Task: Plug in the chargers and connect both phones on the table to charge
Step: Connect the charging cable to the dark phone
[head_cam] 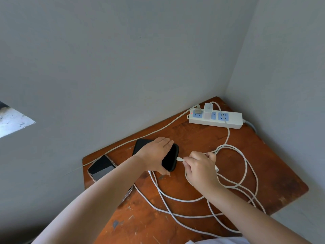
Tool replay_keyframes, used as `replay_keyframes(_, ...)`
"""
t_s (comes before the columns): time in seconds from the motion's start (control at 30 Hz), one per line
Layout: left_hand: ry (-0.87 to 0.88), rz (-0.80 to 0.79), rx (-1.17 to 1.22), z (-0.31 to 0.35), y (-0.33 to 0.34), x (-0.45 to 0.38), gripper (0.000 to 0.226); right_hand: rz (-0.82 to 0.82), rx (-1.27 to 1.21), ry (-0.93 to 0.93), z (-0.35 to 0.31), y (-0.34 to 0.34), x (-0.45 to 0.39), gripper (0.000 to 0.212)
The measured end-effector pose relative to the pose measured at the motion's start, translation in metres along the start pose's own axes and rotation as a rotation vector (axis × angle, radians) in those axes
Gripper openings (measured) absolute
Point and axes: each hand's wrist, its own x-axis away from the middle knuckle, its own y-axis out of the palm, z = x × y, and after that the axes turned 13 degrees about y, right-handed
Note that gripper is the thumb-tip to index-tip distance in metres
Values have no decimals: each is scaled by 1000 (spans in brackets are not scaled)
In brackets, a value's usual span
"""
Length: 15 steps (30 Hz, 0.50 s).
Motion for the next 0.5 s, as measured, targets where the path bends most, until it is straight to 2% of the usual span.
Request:
replay_keyframes(0.27,33,25,-22,0,7,4,93,-52,4,-128,11,-1,-4,20)
replay_keyframes(0.5,35,36,-20,-1,10,5,93,-4,-26,-32,2,6,9,22)
